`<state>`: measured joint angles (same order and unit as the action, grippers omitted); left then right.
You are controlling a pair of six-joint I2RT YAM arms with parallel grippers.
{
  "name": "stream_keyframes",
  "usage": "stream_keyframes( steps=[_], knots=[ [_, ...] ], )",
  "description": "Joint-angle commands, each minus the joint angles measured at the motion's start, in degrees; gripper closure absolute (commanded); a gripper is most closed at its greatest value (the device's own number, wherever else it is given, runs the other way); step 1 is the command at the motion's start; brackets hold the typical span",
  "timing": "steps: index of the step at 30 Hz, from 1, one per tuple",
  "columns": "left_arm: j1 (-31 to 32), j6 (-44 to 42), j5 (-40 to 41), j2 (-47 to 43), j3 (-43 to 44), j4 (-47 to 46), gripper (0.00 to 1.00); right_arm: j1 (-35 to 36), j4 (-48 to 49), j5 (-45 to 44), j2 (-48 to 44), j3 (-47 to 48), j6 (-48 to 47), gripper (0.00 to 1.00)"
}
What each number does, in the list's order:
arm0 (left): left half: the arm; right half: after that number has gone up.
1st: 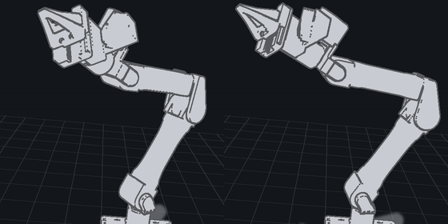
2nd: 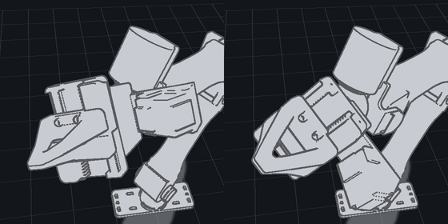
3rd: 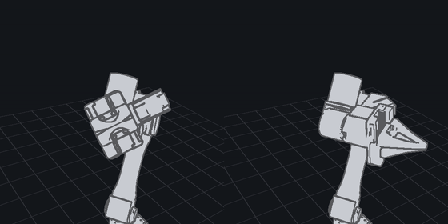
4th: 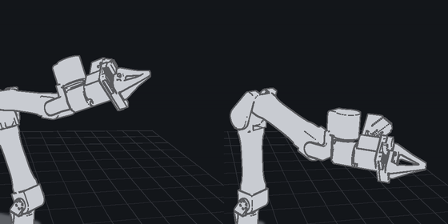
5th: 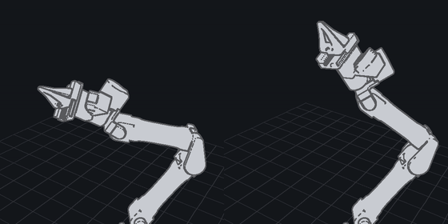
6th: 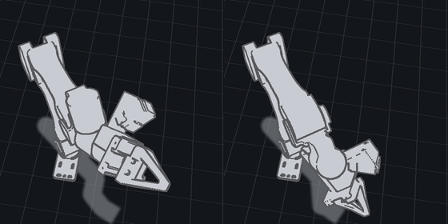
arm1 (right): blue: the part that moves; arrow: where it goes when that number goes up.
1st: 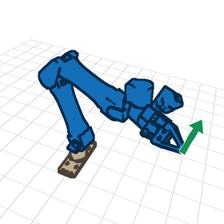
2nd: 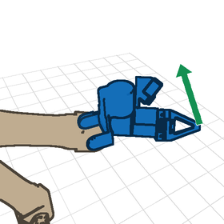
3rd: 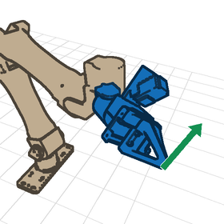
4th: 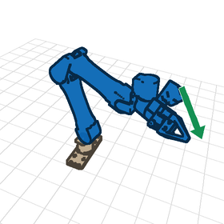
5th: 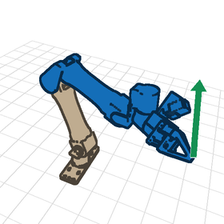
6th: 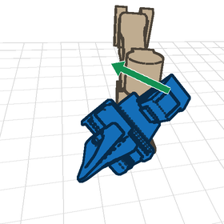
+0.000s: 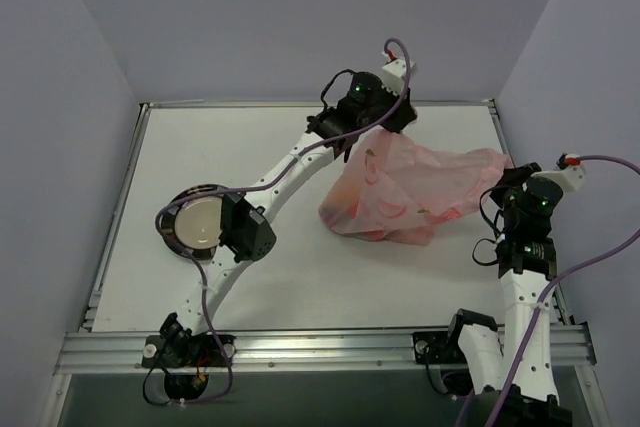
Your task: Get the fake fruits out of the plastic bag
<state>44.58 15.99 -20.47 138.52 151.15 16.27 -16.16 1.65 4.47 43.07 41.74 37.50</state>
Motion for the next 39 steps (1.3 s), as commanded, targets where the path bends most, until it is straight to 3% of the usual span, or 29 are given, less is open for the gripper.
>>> stream_keyframes(
  steps=[1, 10, 14, 16, 23, 27, 33, 39],
  knots=[
    [-2.92, 5.36, -3.43, 2.62, 7.36, -0.81, 0.98, -0.54, 1.87, -1.58, 1.13, 2.02, -1.29, 1.00],
    [-3.09, 8.97, -4.58, -3.69, 8.63, -8.18, 0.98, 0.52, -1.21, -0.60, -0.35, 14.50, 0.03, 1.00],
    [-3.18, 9.41, -4.15, -6.41, 6.79, -9.24, 0.98, 0.61, -1.21, -0.17, 0.08, 14.87, 1.00, 1.00],
    [-3.44, 9.24, -3.97, -6.77, 5.12, -9.24, 0.98, 0.61, -1.12, -0.25, 0.78, 12.42, 1.35, 1.00],
    [-4.24, 7.04, -2.03, -7.12, -5.94, -9.05, 0.98, 0.17, 6.24, -1.31, 5.87, -12.17, 2.14, 1.00],
    [-3.97, 5.11, -0.98, -6.86, -11.22, -9.51, 0.98, 0.08, 9.16, -2.18, 8.61, -17.03, 4.69, 1.00],
    [-4.06, 2.12, 3.59, 0.69, -7.47, -5.20, 0.98, -0.10, 14.34, -4.21, 14.93, -20.46, 6.80, 1.00],
    [-5.11, 2.90, 5.00, 7.98, -5.01, -7.40, 0.98, 0.08, 24.71, 1.15, 25.91, -26.79, 8.91, 0.97]
  ],
)
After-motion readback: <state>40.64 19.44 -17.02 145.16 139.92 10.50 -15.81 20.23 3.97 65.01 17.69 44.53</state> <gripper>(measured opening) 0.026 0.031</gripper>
